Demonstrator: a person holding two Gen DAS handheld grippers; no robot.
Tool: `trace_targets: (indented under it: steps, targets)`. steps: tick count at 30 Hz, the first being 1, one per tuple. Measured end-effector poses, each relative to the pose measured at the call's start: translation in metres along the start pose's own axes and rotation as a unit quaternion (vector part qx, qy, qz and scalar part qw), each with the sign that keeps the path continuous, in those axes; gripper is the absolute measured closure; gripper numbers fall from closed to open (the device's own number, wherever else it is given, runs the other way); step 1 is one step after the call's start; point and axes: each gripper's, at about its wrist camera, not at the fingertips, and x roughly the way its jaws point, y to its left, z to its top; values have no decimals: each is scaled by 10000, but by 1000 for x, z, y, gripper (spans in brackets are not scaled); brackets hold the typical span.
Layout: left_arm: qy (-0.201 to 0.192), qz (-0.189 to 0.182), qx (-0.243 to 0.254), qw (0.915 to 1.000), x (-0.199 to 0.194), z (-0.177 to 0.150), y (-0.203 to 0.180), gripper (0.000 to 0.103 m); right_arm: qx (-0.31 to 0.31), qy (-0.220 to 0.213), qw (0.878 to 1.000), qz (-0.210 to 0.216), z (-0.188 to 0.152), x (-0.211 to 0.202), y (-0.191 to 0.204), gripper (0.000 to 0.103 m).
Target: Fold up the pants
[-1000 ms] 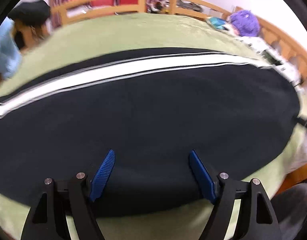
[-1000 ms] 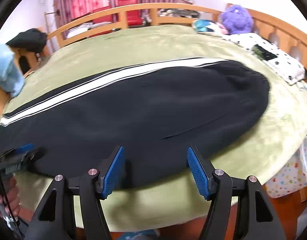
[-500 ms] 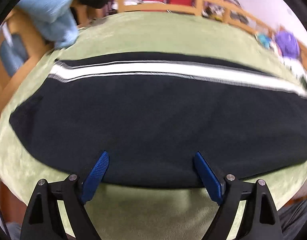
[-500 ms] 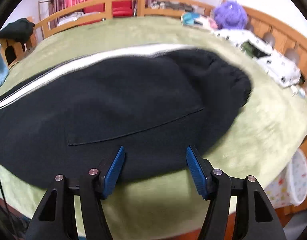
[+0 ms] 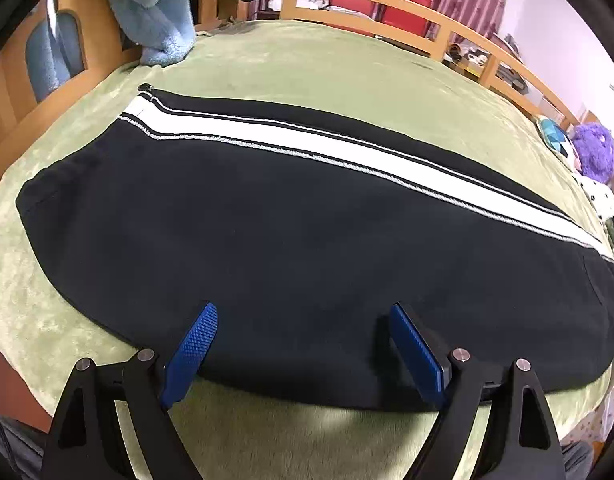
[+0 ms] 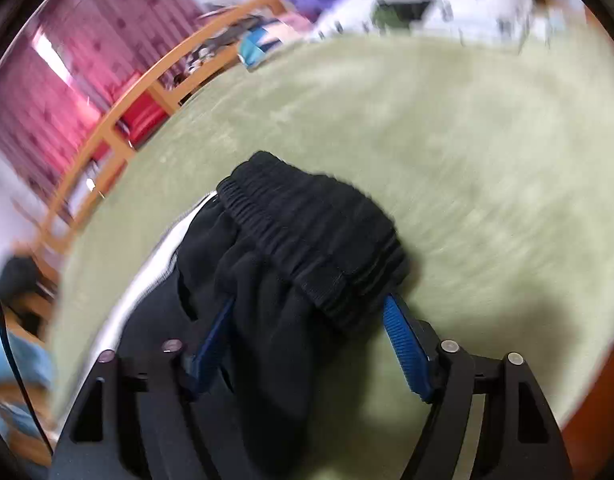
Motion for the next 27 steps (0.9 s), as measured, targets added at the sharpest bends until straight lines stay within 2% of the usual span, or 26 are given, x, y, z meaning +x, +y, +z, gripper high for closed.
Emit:
trace_targets:
  steps: [3,4,5,7,8,10,12,13,14,15,16,17,20,22,25,27]
  targets:
    - [22,102,-44,9999,7,9,-1,16,103,43,9999,43,9,16,1,19]
    - [14,133,-25,9999,9,13,-1,16,14,-28,10000,44,12,16,3,30]
    - [-14,167,2,9999,9,16,-3,16,-254,-236,9994,-9,14,7,9,57]
    - [-36,159,-25,9999,8,19,-3,17,-667,-618,9949,442,20,-19,18,62]
    - [-93,92,-61,9999,5,21,-2,17,-745,-799,9926,538,22,-31,20,63]
    - [-173,28,-95,9998,4,23,0,17,-842,-888,9912,497,18,-37,20,63]
    - [-213,-32,-88,9997,4,26,0,17,-882,-706,9935,158,12,-20,16,63]
    - [-225,0,-55,9997,5,27,0,16,-892,-408,9950,-160,7,0,10,57]
    - [-224,62,-9,9997,8,28,1,16,-875,-246,9952,-373,2,11,5,41]
    - [-105,282,77,9995,17,29,2,16,-830,-341,9953,-372,-4,12,-1,38]
    - [201,660,178,9975,31,29,4,16,-838,-398,9949,-405,-5,7,-1,33]
    - [343,752,316,9961,39,29,4,15,-899,-402,9938,-521,-6,1,1,32]
    - [169,625,372,9972,27,31,7,16,-1104,-560,9887,-845,-18,-28,17,32]
    - [34,488,267,9984,17,32,17,16,-1428,-649,9837,-882,-32,-46,38,32]
    - [-206,621,-70,9978,0,32,51,16,-2127,-816,9691,-946,-73,-70,80,31]
    - [-361,630,-323,9968,-8,33,79,16,-2551,-671,9603,-911,-103,-69,105,31]
